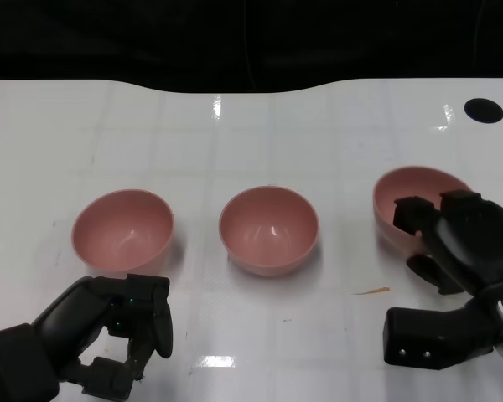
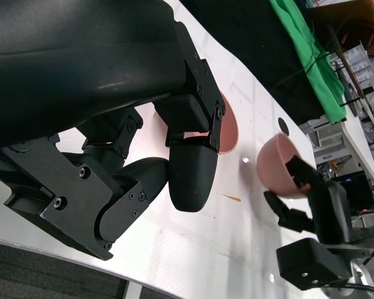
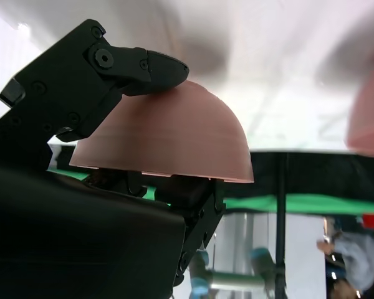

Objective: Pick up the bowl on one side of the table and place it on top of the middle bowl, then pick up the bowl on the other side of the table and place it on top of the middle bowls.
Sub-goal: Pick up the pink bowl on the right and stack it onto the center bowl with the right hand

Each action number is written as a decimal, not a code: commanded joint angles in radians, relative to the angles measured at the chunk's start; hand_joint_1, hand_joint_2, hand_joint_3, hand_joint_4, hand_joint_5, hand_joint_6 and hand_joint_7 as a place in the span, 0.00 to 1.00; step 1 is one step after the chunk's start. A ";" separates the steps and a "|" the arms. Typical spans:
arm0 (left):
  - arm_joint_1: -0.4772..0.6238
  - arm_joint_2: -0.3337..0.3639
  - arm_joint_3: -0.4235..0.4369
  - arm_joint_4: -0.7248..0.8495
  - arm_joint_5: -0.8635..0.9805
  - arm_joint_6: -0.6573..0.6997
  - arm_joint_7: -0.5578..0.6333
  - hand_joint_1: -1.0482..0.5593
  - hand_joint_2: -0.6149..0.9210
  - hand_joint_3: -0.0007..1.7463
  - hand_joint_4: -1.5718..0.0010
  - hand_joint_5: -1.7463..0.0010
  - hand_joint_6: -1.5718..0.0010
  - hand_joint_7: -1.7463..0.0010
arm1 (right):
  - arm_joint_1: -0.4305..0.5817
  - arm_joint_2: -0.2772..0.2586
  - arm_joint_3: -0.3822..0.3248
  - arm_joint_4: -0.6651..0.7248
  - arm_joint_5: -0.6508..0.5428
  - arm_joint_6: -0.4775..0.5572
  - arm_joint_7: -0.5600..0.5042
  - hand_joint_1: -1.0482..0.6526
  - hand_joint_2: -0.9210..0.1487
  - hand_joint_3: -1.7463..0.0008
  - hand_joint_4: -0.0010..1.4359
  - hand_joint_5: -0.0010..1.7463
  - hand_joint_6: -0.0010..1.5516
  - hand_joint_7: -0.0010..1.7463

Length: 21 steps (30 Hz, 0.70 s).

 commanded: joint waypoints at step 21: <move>-0.016 0.006 -0.001 0.035 0.003 -0.020 0.000 0.55 0.67 0.79 0.43 0.03 0.45 0.16 | -0.047 0.091 -0.017 -0.351 0.096 -0.036 0.291 0.48 0.47 0.37 0.68 1.00 0.55 0.84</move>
